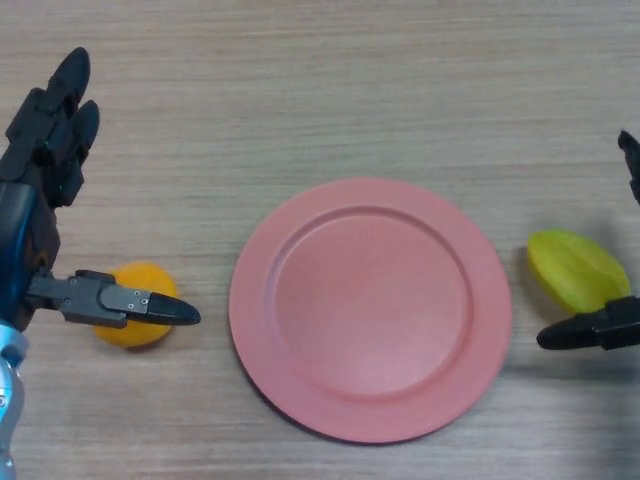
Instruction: Pick up the yellow starfruit and place it on the plate
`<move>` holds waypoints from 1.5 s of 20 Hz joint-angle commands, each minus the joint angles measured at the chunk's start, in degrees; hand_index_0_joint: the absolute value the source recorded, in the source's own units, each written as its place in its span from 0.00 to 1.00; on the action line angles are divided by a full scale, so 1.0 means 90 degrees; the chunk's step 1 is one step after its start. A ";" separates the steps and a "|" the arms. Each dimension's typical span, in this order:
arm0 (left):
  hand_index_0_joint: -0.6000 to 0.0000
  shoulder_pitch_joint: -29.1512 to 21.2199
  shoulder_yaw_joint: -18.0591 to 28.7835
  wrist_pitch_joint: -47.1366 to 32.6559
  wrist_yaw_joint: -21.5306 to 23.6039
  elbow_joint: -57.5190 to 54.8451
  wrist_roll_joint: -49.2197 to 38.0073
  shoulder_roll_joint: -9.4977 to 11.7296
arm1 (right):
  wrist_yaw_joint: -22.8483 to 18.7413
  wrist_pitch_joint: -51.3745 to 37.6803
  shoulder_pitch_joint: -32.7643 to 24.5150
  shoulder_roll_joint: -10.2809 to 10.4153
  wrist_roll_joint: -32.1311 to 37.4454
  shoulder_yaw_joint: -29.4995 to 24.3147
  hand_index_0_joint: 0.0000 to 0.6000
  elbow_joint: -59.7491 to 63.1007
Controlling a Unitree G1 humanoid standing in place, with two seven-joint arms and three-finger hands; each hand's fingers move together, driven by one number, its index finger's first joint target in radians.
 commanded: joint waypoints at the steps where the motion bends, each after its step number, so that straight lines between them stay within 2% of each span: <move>1: 1.00 -0.0128 0.0411 -0.0561 0.0074 -0.0394 -0.0233 0.0234 | -0.0646 -0.1059 -0.0447 -0.0351 -0.0144 -0.0183 0.00 0.0184; 4: 1.00 -0.0097 0.0423 -0.0581 0.0091 -0.0401 -0.0226 0.0226 | -0.0924 -0.1452 -0.0626 -0.0385 -0.0224 -0.0106 0.00 0.0782; 5: 1.00 -0.0100 0.0433 -0.0561 0.0085 -0.0407 -0.0236 0.0232 | -0.0955 -0.1472 -0.0640 -0.0387 -0.0268 -0.0089 0.25 0.0831; 6: 1.00 -0.0104 0.0441 -0.0541 0.0078 -0.0410 -0.0245 0.0238 | -0.0983 -0.1489 -0.0649 -0.0390 -0.0316 -0.0072 0.42 0.0870; 7: 1.00 -0.0110 0.0454 -0.0472 0.0057 -0.0420 -0.0300 0.0246 | -0.1048 -0.1514 -0.0658 -0.0379 -0.0386 -0.0045 0.67 0.0942; 8: 1.00 -0.0109 0.0462 -0.0432 0.0039 -0.0429 -0.0341 0.0249 | -0.1098 -0.1518 -0.0667 -0.0367 -0.0427 -0.0026 0.83 0.0991; 9: 1.00 -0.0065 0.0461 -0.0470 0.0036 -0.0447 -0.0371 0.0222 | -0.1220 -0.1455 -0.0751 -0.0395 -0.0786 0.0073 1.00 0.1129; 14: 1.00 -0.0004 0.0532 -0.0555 0.0074 -0.0409 -0.0350 0.0220 | -0.1186 -0.1215 -0.0858 -0.0415 -0.0910 0.0082 1.00 0.1157; 18: 1.00 -0.0010 0.0562 -0.0476 0.0021 -0.0444 -0.0481 0.0232 | -0.0913 -0.0585 -0.1021 -0.0404 -0.0830 0.0058 1.00 0.0489; 20: 1.00 0.0008 0.0598 -0.0549 0.0038 -0.0414 -0.0529 0.0227 | -0.0995 -0.0556 -0.1207 -0.0356 -0.0914 0.0177 1.00 0.0186; 22: 1.00 0.0003 0.0605 -0.0524 0.0064 -0.0402 -0.0587 0.0231 | -0.0816 -0.0210 -0.1165 -0.0080 -0.0829 0.0352 1.00 -0.0471; 23: 1.00 -0.0022 0.0603 -0.0519 0.0089 -0.0397 -0.0572 0.0248 | -0.0746 0.0035 -0.1136 0.0180 -0.0629 0.0548 1.00 -0.0909; 24: 1.00 -0.0027 0.0605 -0.0521 0.0085 -0.0390 -0.0569 0.0256 | -0.0762 0.0070 -0.1129 0.0270 -0.0646 0.0678 1.00 -0.1045; 25: 1.00 -0.0039 0.0631 -0.0612 0.0069 -0.0341 -0.0544 0.0273 | -0.0769 0.0000 -0.1108 0.0441 -0.0998 0.0948 1.00 -0.1132; 26: 1.00 -0.0050 0.0646 -0.0662 0.0070 -0.0311 -0.0530 0.0282 | -0.0741 0.0045 -0.1104 0.0569 -0.1013 0.1041 1.00 -0.1180; 27: 1.00 -0.0080 0.0641 -0.0711 0.0110 -0.0279 -0.0479 0.0299 | -0.0796 0.0253 -0.1073 0.0748 -0.0858 0.1400 1.00 -0.1148; 28: 1.00 -0.0096 0.0634 -0.0737 0.0136 -0.0259 -0.0447 0.0304 | -0.0866 0.0352 -0.1051 0.0790 -0.0719 0.1608 1.00 -0.1091; 30: 1.00 -0.0141 0.0629 -0.0610 0.0159 -0.0299 -0.0479 0.0330 | -0.1322 0.0333 -0.1101 0.0846 -0.0441 0.2161 1.00 -0.0787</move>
